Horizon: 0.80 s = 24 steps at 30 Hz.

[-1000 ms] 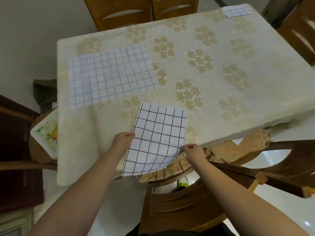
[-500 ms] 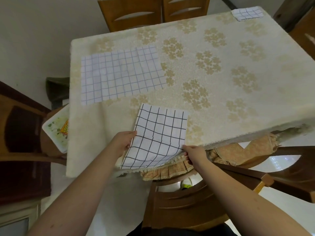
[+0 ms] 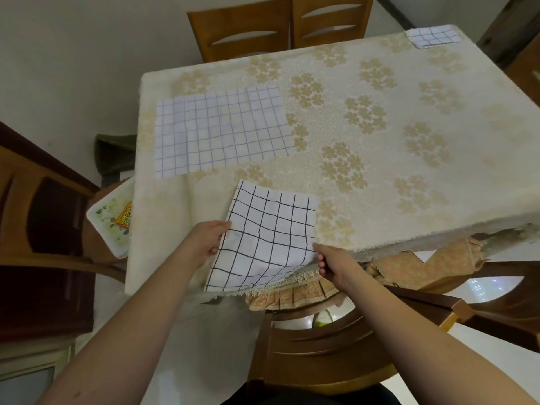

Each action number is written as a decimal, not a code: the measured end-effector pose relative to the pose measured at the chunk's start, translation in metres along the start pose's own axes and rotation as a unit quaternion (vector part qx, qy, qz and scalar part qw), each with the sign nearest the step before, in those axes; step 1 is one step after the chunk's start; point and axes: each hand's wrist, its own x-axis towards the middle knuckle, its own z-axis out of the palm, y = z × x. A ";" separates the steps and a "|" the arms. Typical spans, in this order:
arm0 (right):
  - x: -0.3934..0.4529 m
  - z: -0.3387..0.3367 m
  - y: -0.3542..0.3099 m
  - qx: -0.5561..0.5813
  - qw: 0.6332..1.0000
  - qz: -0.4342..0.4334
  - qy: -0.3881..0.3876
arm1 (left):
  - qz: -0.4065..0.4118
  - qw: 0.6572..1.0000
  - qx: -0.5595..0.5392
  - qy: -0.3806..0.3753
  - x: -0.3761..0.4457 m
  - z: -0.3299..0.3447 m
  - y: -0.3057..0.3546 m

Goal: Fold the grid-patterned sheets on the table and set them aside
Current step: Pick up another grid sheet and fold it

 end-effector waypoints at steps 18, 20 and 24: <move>-0.050 -0.006 -0.095 -0.086 0.950 -0.299 -0.008 | 0.188 0.982 -0.013 0.024 -0.031 0.003 0.063; -0.049 -0.006 -0.106 -0.137 0.933 -0.333 0.009 | 0.205 0.978 -0.016 0.022 -0.033 0.004 0.073; -0.047 -0.004 -0.130 -0.218 0.887 -0.403 0.049 | 0.260 0.965 0.020 0.021 -0.034 0.005 0.093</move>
